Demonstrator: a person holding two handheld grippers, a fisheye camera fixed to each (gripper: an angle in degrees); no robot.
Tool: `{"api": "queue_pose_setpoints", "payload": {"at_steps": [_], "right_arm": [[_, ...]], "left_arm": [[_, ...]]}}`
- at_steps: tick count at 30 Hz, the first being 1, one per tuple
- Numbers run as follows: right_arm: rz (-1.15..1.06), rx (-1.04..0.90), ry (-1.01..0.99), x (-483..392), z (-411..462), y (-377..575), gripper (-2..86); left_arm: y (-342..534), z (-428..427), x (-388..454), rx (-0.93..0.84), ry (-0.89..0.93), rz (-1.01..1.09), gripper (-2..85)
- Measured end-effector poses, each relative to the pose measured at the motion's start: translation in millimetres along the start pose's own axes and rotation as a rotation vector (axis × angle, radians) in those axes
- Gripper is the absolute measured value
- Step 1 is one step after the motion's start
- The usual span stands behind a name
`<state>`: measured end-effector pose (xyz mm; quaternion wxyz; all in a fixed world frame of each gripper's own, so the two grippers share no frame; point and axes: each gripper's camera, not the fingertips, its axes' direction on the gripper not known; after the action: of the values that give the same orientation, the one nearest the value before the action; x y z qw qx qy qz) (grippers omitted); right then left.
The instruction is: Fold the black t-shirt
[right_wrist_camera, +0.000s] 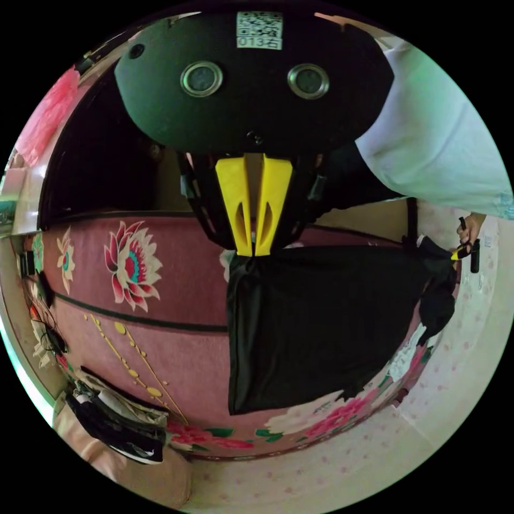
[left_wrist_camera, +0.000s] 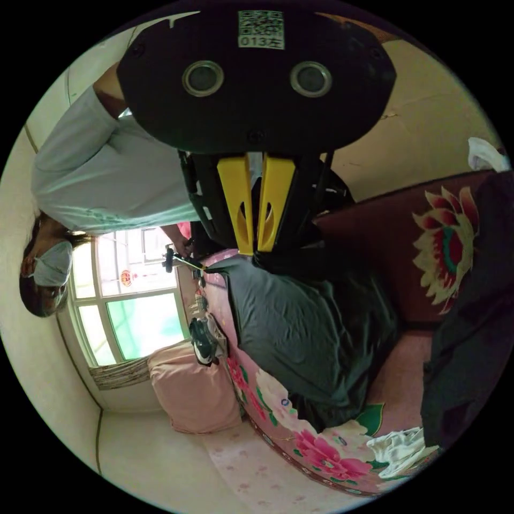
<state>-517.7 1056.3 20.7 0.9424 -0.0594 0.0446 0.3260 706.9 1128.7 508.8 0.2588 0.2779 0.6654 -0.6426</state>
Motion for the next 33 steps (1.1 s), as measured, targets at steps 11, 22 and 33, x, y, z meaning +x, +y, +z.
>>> {"api": "queue_pose_setpoints", "payload": {"at_steps": [11,22,33], "right_arm": [[0.223,-0.037,-0.082,55.3,57.0,-142.4,0.8],[0.314,-0.046,-0.051,59.1,72.2,-211.0,9.7],[0.104,0.047,-0.054,-17.7,36.1,-197.5,7.2]], "left_arm": [[-185.1,17.3,-71.3,0.009,0.024,-0.17,0.6],[-222.8,25.3,-108.9,0.024,0.114,-0.264,7.2],[-200.7,45.2,-32.3,-0.268,-0.42,0.038,8.6]]}}
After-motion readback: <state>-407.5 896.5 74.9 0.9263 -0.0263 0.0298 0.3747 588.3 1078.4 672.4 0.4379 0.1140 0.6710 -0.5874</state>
